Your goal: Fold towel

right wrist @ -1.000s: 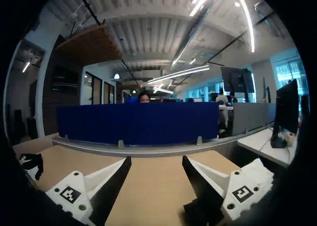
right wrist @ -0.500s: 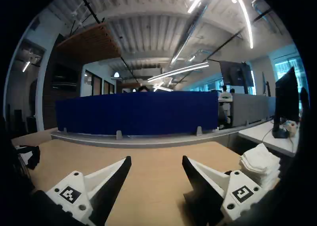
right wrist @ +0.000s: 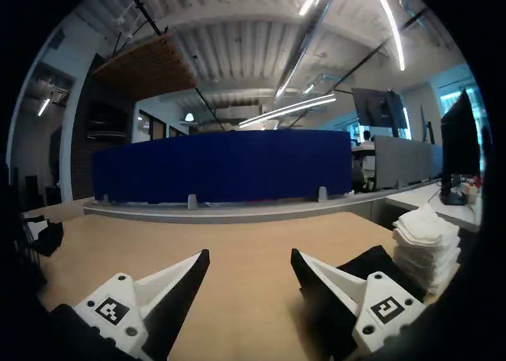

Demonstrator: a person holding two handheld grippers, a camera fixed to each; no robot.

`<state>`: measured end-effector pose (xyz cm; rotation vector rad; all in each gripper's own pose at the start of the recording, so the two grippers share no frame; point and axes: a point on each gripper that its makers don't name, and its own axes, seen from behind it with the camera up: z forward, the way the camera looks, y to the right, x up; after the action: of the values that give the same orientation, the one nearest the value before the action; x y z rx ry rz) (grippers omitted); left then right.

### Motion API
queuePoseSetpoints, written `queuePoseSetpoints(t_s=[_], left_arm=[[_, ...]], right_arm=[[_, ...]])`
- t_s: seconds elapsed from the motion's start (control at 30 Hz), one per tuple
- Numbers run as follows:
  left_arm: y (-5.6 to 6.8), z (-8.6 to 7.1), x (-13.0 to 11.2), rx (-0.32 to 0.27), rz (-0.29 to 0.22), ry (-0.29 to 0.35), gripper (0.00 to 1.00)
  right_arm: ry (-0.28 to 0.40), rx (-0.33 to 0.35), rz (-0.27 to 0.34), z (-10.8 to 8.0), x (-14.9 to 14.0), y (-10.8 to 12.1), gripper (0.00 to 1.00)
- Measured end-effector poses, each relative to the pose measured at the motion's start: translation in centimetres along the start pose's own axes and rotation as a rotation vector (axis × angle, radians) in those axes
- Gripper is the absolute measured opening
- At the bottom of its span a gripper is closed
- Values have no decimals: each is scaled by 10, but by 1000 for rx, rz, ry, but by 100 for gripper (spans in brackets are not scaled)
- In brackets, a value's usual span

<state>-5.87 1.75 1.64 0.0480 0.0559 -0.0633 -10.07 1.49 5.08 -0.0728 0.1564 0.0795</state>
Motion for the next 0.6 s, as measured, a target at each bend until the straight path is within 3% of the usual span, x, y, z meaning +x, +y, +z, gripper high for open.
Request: queuePoseSetpoints(t_s=[0.6], left_arm=[[-1,1,0,0,0,0,90]], right_arm=[[13,4,0,2,-14,-4,100]])
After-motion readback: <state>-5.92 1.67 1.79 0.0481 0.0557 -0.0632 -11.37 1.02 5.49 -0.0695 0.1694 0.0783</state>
